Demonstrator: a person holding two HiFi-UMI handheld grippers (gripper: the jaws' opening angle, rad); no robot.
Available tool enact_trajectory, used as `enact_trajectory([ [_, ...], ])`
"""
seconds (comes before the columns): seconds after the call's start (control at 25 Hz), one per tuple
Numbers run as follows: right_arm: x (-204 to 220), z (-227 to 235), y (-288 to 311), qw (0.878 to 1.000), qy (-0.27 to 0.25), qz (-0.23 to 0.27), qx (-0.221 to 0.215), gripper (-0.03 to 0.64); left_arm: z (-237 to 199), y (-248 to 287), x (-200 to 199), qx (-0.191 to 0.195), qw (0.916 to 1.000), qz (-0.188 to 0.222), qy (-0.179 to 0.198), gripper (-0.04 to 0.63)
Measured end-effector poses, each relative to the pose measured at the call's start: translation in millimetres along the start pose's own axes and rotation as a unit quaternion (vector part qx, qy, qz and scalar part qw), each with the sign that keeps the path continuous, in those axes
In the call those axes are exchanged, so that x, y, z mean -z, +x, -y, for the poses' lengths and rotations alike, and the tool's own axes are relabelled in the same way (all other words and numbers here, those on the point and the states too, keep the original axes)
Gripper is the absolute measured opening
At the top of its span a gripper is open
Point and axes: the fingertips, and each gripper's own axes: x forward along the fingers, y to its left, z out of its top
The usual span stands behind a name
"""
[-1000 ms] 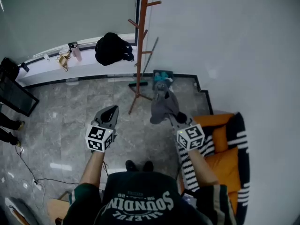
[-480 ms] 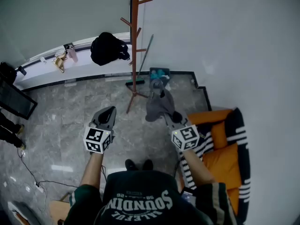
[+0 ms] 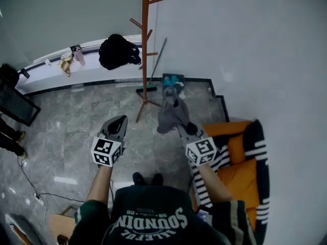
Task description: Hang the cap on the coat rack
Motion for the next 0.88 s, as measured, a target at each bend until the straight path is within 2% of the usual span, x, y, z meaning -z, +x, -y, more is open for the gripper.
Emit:
enact_trajectory([
  [0.52,-3,23,-10,1.0,0.007,0.011,-0.028,0.025,20,7,-11,-0.021,0.9997,0.008,-0.003,0.0],
  [0.88,-40,41,32,0.999,0.004,0.031,-0.026,0.025,-16,42,-35,-0.009,0.9996,0.025,0.005,0.0],
])
